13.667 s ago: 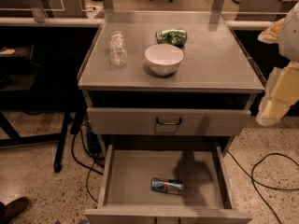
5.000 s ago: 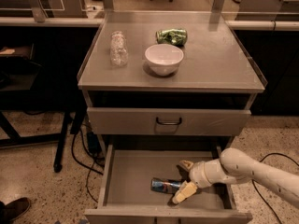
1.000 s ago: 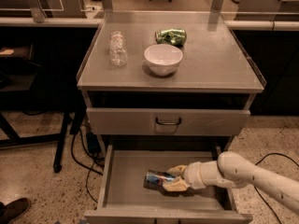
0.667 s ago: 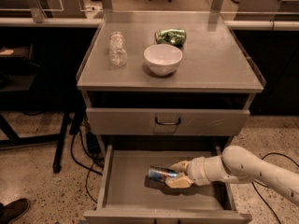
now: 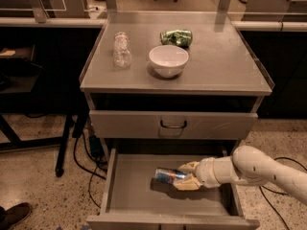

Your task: Pick redbull can from middle drawer and place on counter

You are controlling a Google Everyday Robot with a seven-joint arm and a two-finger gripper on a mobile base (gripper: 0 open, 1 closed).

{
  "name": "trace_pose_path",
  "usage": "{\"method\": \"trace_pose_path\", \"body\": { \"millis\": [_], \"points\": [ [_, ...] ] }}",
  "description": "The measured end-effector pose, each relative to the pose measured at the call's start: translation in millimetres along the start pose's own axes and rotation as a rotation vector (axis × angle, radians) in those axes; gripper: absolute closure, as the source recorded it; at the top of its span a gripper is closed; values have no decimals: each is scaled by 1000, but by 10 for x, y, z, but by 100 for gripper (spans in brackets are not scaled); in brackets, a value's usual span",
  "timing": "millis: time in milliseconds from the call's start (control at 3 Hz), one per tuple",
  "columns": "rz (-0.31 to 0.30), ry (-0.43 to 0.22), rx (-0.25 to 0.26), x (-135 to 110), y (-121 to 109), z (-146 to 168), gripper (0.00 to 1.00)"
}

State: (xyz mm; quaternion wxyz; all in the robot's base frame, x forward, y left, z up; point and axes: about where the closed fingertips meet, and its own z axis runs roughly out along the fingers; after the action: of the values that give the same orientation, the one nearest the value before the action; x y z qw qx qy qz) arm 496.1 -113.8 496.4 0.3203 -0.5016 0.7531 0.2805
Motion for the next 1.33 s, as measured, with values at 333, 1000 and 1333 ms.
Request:
{"method": "trace_pose_path", "body": {
  "millis": [333,1000,1333],
  "points": [
    [30,-13,13,-62,-39,-114,100],
    [85,-35,150,-327,-207,-953,100],
    [102,-23,217,-430,-262,-1315,100]
  ]
}}
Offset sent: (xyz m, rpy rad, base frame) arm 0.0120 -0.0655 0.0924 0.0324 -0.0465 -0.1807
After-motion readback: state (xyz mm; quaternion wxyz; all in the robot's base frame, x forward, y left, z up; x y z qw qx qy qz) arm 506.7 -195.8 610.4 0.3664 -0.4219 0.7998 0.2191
